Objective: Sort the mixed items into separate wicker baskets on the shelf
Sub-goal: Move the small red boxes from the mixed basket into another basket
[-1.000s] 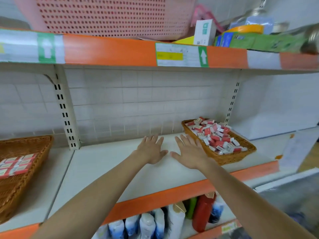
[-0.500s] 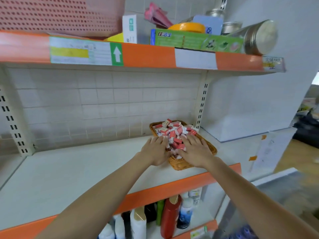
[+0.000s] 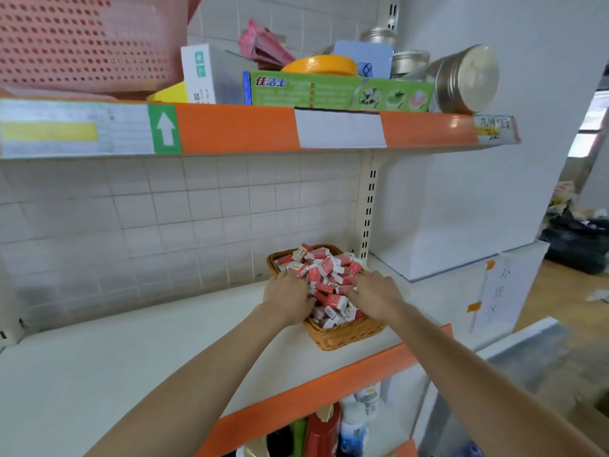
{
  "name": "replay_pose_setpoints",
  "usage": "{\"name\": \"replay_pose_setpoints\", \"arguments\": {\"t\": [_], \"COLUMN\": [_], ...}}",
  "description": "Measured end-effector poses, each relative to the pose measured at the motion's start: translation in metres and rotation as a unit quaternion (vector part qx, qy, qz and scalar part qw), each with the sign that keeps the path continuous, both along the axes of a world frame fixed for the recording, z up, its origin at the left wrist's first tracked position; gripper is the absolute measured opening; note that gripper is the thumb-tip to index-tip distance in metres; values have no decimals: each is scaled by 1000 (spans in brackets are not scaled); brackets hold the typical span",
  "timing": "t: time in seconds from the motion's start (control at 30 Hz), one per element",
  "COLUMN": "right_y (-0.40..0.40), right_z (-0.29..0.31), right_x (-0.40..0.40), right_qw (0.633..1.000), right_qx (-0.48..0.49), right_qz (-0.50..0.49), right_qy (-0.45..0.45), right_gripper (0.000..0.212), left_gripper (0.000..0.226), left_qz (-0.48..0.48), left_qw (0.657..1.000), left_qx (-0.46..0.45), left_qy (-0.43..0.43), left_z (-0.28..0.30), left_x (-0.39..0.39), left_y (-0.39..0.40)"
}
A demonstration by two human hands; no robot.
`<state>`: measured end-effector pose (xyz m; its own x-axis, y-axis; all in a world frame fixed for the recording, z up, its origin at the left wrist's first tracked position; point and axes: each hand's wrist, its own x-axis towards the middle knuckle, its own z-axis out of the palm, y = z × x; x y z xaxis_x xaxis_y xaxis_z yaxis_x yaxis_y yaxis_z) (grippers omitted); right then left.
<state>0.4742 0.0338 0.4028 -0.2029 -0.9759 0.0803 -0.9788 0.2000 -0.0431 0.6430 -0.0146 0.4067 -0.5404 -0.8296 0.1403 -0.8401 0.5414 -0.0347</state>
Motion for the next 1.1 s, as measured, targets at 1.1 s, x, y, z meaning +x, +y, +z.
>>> {"name": "replay_pose_setpoints", "arguments": {"t": [1.1], "right_y": [-5], "right_z": [-7], "right_x": [266], "right_qw": [928], "right_qx": [-90], "right_qz": [333], "right_qy": [-138], "right_gripper": [33], "left_gripper": [24], "left_qz": [210], "left_qw": [929], "left_qx": [68], "left_qy": [298], "left_z": [6], "left_x": [267], "left_y": [64]}}
